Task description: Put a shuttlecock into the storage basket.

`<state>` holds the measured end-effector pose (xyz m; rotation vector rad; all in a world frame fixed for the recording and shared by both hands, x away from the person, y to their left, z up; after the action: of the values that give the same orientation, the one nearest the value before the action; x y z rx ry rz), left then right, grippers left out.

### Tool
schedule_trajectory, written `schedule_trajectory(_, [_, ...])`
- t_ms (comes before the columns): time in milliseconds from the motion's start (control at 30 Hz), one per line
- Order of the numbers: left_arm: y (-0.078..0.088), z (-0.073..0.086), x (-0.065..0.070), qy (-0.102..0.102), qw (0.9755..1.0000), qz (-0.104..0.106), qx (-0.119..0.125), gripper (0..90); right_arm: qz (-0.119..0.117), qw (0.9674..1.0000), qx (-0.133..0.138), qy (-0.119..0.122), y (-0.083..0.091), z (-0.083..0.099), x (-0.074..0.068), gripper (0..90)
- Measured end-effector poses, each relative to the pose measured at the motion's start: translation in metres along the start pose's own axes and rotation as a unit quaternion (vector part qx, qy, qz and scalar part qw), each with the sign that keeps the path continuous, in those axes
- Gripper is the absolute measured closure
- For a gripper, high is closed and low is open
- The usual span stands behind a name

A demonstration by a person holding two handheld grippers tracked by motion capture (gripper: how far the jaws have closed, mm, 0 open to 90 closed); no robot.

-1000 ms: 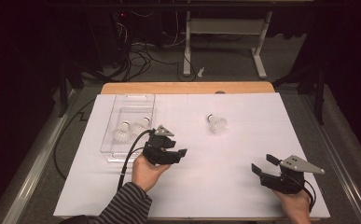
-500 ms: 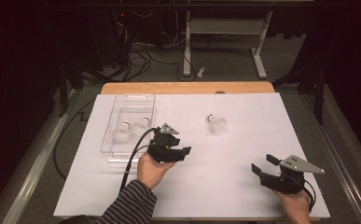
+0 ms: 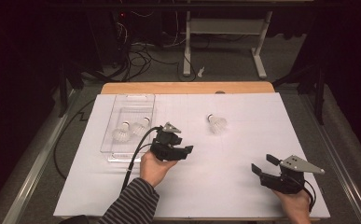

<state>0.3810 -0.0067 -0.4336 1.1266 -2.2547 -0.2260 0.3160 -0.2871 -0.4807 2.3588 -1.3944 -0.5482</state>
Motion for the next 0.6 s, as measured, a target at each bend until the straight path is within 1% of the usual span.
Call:
schedule_trajectory(200, [-0.004, -0.001, 0.001, -0.006, 1.0, -0.002, 0.0, 46.0, 0.0, 1.0, -0.001, 0.0, 0.0, 0.0, 0.0, 29.8])
schedule_trajectory(333, [-0.007, -0.003, 0.002, -0.004, 1.0, -0.003, 0.003, 45.7, -0.001, 1.0, 0.0, 0.0, 0.0, 0.0, 0.0, 29.8])
schedule_trajectory(533, [-0.01, -0.005, 0.003, -0.009, 0.9999, -0.005, 0.0, 45.6, -0.001, 1.0, -0.001, 0.0, 0.0, 0.0, 0.0, 29.8])
schedule_trajectory(600, [-0.012, -0.006, 0.003, -0.008, 1.0, -0.005, 0.002, 45.6, -0.001, 1.0, 0.0, 0.0, 0.0, 0.0, 0.0, 29.8])
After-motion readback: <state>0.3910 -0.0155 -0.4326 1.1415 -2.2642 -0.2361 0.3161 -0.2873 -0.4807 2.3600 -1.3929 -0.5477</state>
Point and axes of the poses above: each handheld gripper's, and its own axes: y roughly backward along the jaws, z roughly out of its underside, x roughly to its right, the point moved 5 cm from there along -y, roughly forward along the jaws, and after that the axes turned 8 degrees about -y, right-handed, at the moved point
